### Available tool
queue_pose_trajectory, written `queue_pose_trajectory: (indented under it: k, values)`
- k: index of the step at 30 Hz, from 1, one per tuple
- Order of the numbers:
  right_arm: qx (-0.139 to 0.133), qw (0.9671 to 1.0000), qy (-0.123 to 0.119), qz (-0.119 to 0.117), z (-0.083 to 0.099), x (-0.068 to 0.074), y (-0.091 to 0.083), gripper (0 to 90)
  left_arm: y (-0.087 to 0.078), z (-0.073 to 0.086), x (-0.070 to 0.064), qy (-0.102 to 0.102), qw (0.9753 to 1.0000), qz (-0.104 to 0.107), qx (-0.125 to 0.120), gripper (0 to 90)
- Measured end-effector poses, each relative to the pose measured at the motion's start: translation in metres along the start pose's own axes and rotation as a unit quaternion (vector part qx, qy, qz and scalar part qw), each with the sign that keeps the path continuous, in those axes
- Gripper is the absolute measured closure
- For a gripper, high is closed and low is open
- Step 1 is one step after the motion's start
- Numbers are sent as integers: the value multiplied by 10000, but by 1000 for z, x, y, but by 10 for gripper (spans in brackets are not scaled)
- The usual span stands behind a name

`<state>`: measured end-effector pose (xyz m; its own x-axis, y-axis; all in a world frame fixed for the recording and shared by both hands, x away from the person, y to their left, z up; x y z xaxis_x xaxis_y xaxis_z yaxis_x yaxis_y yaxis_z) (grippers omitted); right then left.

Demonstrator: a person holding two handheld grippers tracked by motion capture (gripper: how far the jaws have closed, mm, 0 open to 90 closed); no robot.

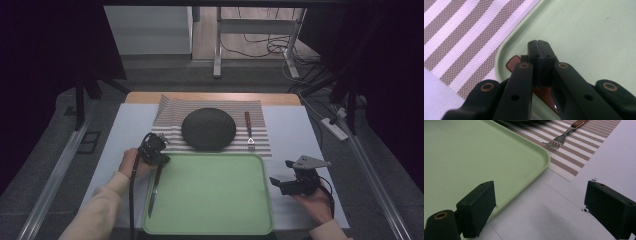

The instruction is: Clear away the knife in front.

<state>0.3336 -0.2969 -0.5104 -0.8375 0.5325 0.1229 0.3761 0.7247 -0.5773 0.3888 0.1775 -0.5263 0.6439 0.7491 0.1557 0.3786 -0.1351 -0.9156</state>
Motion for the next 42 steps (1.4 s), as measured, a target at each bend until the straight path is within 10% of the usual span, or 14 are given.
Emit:
queue_pose_trajectory:
  k: [10, 18, 22, 29, 37, 42]
  values:
    - [-13, 10000, -5, 4, 0, 0, -1, 100, -10, 2, -1, -109, 9992, 47, -369, 889]
    - [-26, 10000, 4, -5, 0, 0, -1, 100, -32, 18, -7, -328, 9940, 41, -1044, 889]
    - [-48, 10000, -12, -13, 0, 1, -1, 100, -42, 37, -7, -654, 9877, -45, -1416, 888]
    - [-58, 10000, -11, -35, 0, 1, -1, 100, -55, 73, -9, -1270, 9692, -156, -2104, 754]
    - [-82, 9999, -45, -77, -1, 1, 0, 100, -64, 105, -18, -1640, 9598, -348, -2253, 406]
    - [-118, 9999, -75, -77, -1, 1, 0, 100, -65, 116, -22, -1725, 9586, -357, -2238, 343]
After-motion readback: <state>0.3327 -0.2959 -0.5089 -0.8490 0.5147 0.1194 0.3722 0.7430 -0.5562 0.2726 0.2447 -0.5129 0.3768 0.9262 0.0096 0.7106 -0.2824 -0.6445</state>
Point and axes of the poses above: each handheld gripper's, and its own axes: y roughly forward along the jaws, z roughly out of its underside, x roughly to its left, the point moved 2 cm from there along y, roughly forward along the jaws, and after that the axes turned 14 degrees about -z, right-handed, at the moved point
